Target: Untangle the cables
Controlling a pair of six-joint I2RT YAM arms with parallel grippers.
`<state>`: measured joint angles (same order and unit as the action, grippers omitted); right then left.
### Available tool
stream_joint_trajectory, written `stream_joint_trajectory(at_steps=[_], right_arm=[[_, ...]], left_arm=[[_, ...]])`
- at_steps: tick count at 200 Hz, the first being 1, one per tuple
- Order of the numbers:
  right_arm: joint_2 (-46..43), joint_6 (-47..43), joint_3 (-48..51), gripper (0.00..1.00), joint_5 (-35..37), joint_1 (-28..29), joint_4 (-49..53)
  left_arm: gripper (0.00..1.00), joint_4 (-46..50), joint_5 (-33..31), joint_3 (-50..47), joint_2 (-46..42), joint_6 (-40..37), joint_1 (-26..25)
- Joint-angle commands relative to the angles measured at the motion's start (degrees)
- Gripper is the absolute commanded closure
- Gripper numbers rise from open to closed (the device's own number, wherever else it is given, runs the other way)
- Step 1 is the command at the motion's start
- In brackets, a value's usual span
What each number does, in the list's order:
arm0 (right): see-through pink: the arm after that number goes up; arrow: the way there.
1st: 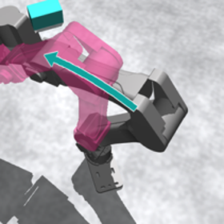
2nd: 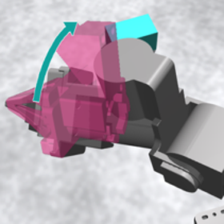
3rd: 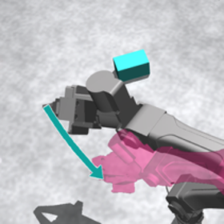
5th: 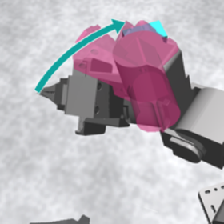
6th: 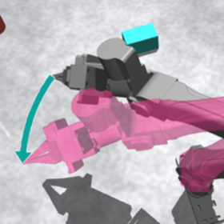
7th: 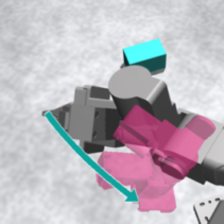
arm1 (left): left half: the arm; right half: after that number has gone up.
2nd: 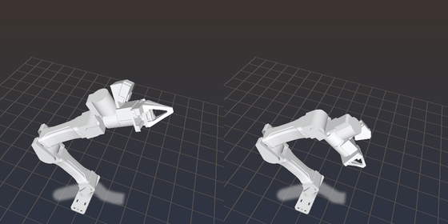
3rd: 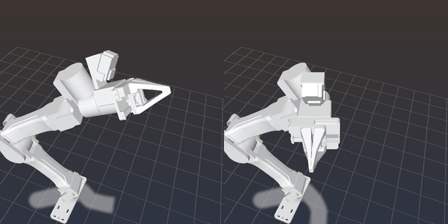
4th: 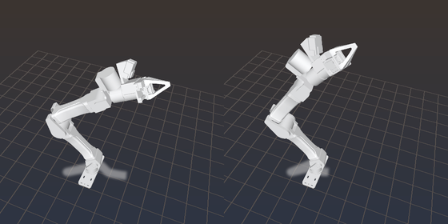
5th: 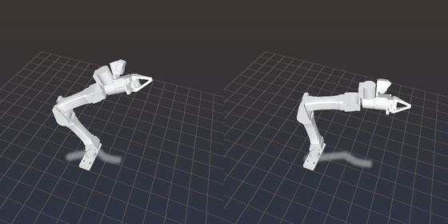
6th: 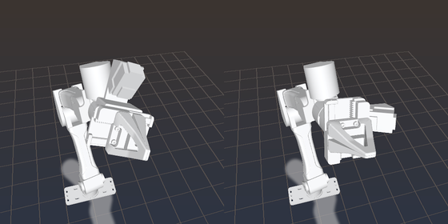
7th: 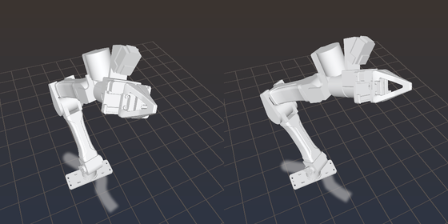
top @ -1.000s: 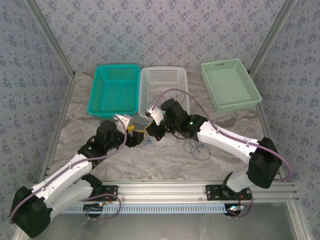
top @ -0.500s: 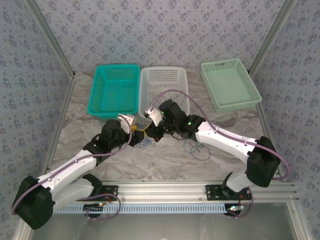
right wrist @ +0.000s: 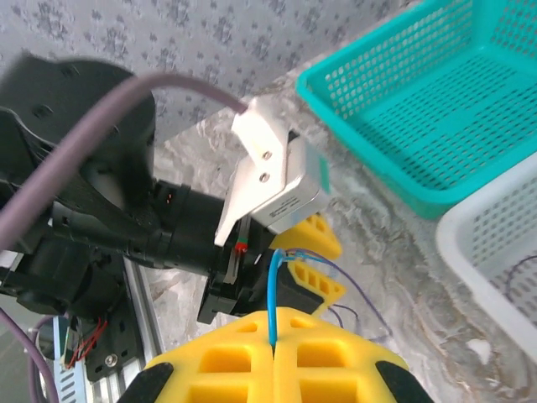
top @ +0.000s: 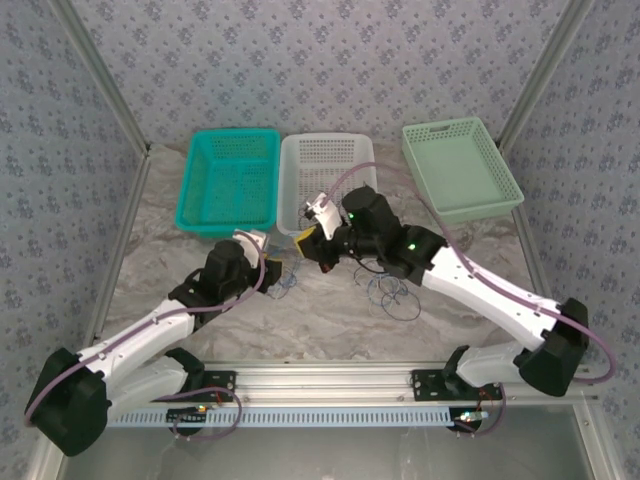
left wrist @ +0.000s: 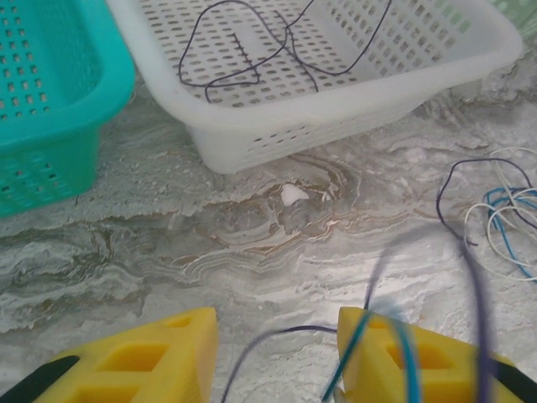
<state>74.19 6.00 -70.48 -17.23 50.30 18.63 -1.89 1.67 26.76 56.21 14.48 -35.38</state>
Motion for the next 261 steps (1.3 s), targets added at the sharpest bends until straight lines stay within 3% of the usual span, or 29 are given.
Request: stream_joint_trajectory(at_steps=[1, 106, 150, 184, 229, 261], right_arm=[[-1.95, -1.60, -1.93, 1.00, 3.21, -0.58, 4.37], [-17.47, -2.92, -2.95, 1.00, 11.94, -8.21, 8.00], [-17.88, -3.10, -4.82, 1.00, 13.16, -10.14, 9.96], [-18.20, -4.28, -7.89, 1.00, 18.36, -11.63, 12.68], [-18.06, -2.30, -11.05, 1.00, 12.70, -14.97, 12.77], [-16.10, 0.16, -7.83, 1.00, 6.60, -13.86, 9.49]], left_arm=[[0.59, 1.87, -2.22, -0.66, -1.10, -0.64, -0.24], [0.61, 5.59, -6.53, -3.58, -1.53, 0.10, 1.07], [0.56, 6.46, -7.25, -3.39, -1.61, -0.06, 1.50], [0.55, 7.97, -8.48, -3.10, -1.84, 0.46, 2.21], [0.56, 8.08, -8.17, -2.83, -2.37, 0.94, 2.42], [0.51, 3.59, -1.41, -2.56, -5.71, 0.17, 2.42]])
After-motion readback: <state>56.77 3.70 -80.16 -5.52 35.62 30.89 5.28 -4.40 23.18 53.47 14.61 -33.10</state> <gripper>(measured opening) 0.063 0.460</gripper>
